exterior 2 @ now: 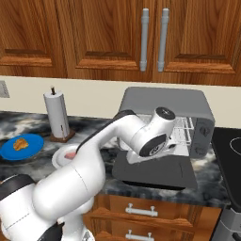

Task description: Open the toaster oven door. Place the bread on the top rack in the toaster oven and place the steak on the bottom rack.

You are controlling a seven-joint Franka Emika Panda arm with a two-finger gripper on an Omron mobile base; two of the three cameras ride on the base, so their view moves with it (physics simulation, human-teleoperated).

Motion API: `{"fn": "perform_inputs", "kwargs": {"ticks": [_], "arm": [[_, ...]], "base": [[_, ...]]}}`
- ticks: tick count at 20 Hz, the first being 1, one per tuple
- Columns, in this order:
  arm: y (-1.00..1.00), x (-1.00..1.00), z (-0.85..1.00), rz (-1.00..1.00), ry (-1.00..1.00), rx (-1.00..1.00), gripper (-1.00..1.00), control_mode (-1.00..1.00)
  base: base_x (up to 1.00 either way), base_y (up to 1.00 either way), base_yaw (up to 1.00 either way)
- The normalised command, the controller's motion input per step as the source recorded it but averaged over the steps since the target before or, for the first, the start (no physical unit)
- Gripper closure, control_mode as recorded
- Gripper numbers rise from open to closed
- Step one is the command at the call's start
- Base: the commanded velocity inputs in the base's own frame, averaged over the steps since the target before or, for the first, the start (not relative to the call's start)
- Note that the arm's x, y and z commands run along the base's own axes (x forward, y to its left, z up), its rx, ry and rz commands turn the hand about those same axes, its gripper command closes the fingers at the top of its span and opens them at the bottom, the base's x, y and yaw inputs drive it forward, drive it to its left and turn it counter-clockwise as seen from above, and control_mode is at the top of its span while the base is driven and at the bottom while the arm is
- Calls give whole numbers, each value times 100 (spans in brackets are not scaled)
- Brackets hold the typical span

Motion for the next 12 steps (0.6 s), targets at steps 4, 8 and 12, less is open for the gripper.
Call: {"fn": "perform_inputs", "kwargs": {"ticks": [4, 8, 12], "arm": [[-2, 31, 18, 1, -15, 23, -100, -100], [0, 24, 4, 0, -24, 22, -100, -100], [14, 23, -1, -14, -26, 13, -100, -100]], "base": [[0, 0, 0], [0, 0, 0], [0, 0, 0]]}}
